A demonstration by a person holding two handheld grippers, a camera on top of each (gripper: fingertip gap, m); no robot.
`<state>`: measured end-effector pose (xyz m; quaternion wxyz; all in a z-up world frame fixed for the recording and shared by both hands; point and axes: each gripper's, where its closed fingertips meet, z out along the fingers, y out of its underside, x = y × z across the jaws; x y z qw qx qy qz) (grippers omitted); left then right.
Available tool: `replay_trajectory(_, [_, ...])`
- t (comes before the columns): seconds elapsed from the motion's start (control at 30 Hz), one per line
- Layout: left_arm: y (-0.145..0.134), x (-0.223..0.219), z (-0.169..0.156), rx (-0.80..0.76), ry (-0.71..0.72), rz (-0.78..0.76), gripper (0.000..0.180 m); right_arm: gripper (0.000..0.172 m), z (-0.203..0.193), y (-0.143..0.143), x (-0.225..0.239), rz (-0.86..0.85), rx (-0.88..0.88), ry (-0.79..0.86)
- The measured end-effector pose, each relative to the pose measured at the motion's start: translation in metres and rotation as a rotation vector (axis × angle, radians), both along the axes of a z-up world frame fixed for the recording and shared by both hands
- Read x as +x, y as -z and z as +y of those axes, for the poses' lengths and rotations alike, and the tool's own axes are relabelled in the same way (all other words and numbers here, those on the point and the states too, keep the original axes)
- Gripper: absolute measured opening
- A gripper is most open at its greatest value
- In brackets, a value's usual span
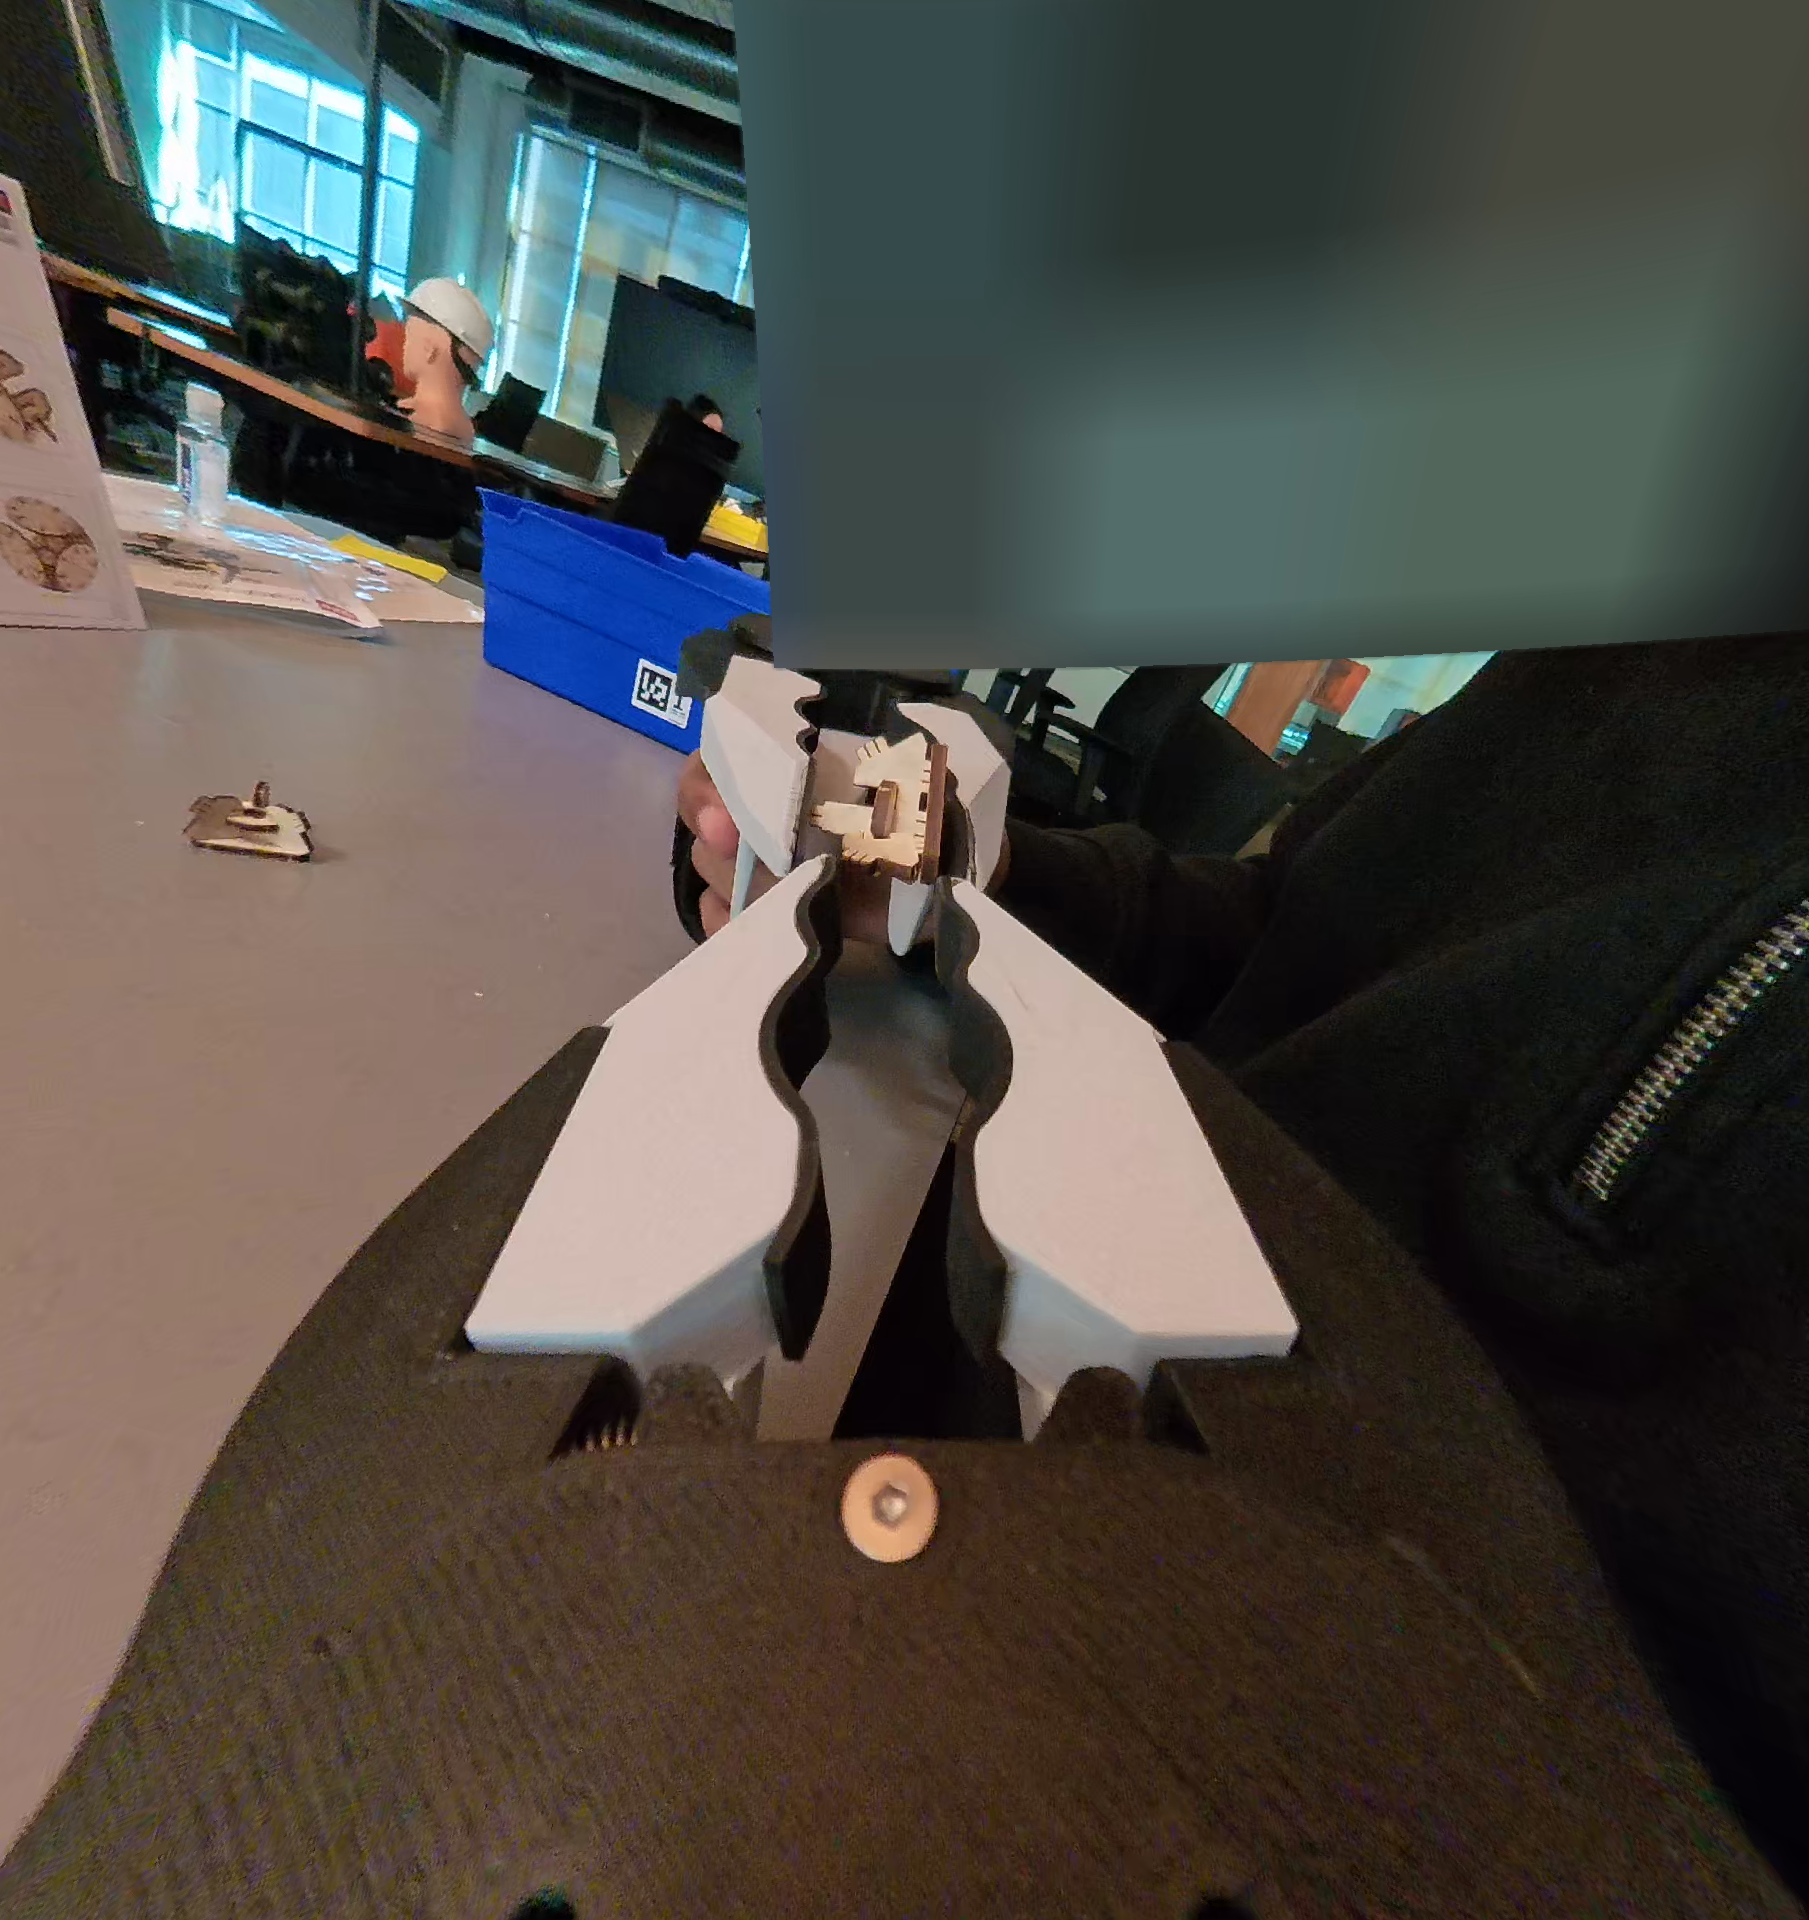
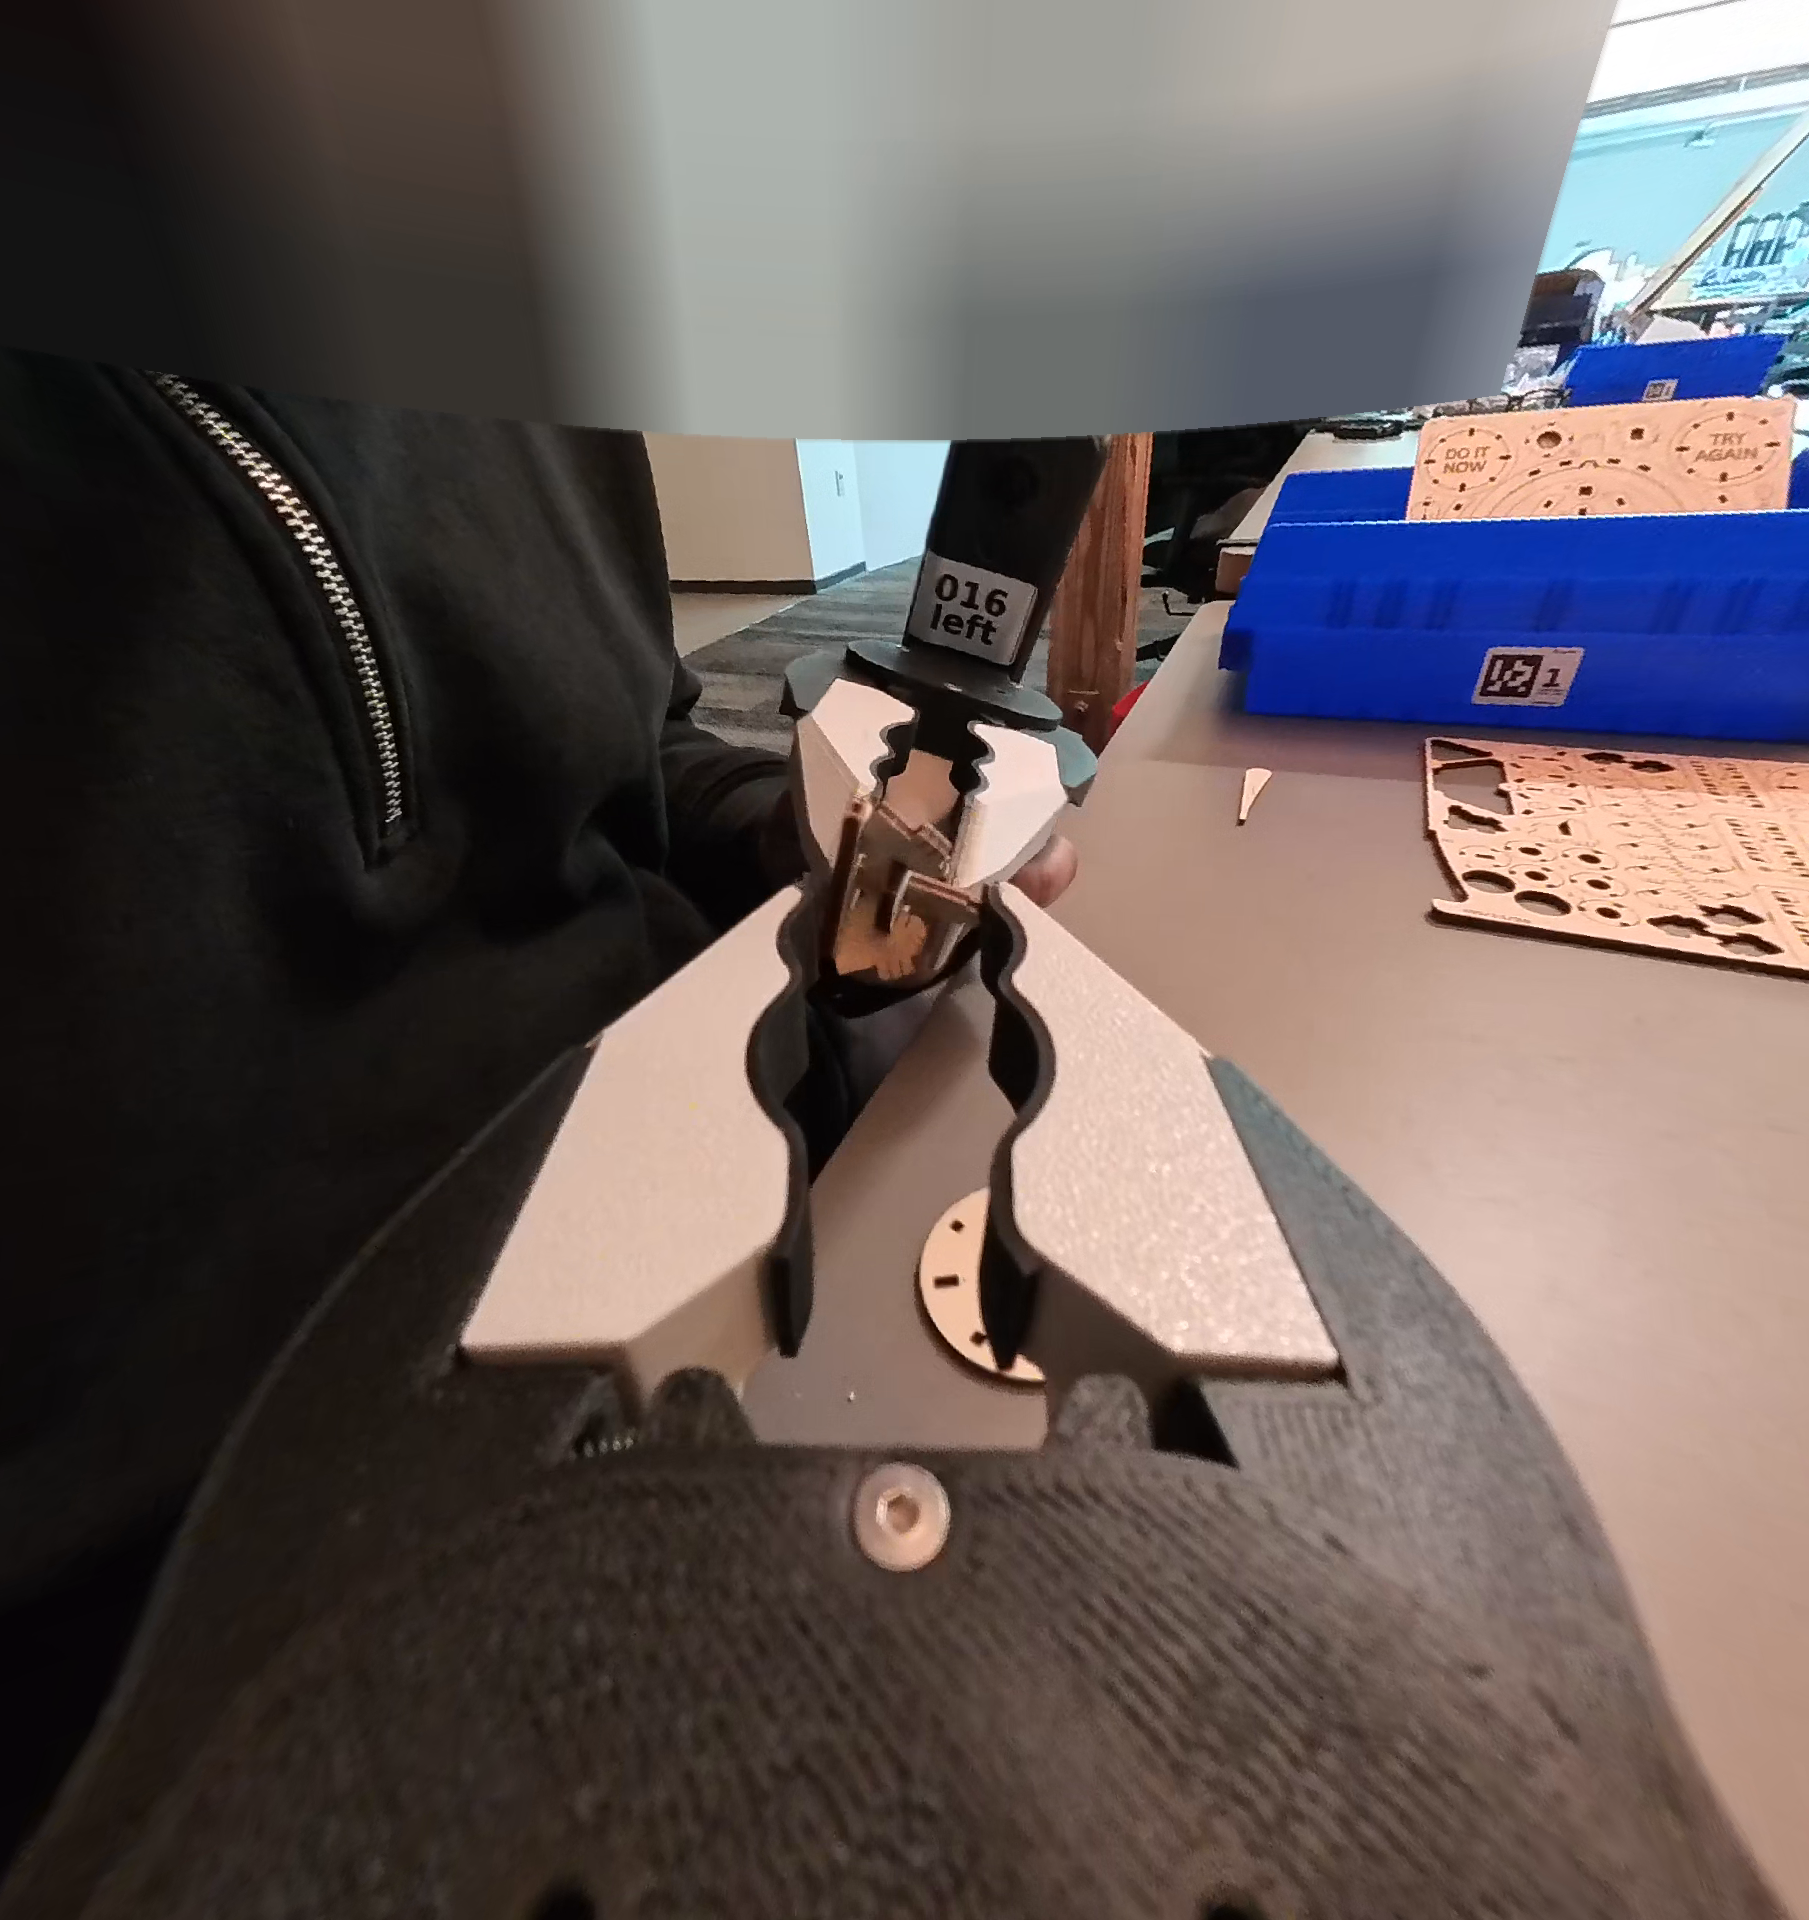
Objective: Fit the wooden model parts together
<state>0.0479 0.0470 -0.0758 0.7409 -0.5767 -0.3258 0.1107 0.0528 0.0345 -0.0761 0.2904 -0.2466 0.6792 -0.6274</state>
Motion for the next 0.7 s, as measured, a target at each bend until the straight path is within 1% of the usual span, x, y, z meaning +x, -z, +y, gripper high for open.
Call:
replay_trajectory(0.13, [0.002, 0.0, -0.001, -0.011, -0.001, -0.002, 0.016, 0.029, -0.001, 0.003, -0.001, 0.02, 0.023, 0.006])
replay_trajectory(0.4, [0.003, -0.001, -0.002, -0.016, -0.003, -0.006, 0.015, 0.048, -0.002, 0.004, -0.005, 0.068, 0.05, 0.033])
replay_trajectory(0.5, [0.005, -0.002, -0.003, -0.034, -0.011, -0.011, 0.015, 0.053, 0.003, -0.001, -0.011, 0.089, 0.064, 0.04])
replay_trajectory(0.53, [0.006, -0.002, -0.003, -0.045, -0.011, -0.012, 0.015, 0.047, 0.009, -0.004, -0.01, 0.103, 0.07, 0.011])
replay_trajectory(0.57, [0.007, -0.001, -0.002, -0.06, -0.003, -0.011, 0.0, 0.032, 0.015, -0.008, -0.008, 0.128, 0.071, -0.027])
replay_trajectory(0.63, [0.011, -0.001, -0.002, -0.084, -0.004, -0.016, 0.0, 0.0, 0.023, -0.01, -0.005, 0.215, 0.072, -0.065])
replay_trajectory(0.67, [0.011, -0.001, -0.002, -0.088, -0.007, -0.014, 0.0, 0.0, 0.022, -0.009, -0.006, 0.26, 0.078, -0.049])
replay_trajectory(0.7, [0.011, -0.002, -0.003, -0.09, -0.019, -0.015, 0.0, 0.005, 0.02, -0.008, -0.006, 0.294, 0.08, -0.028])
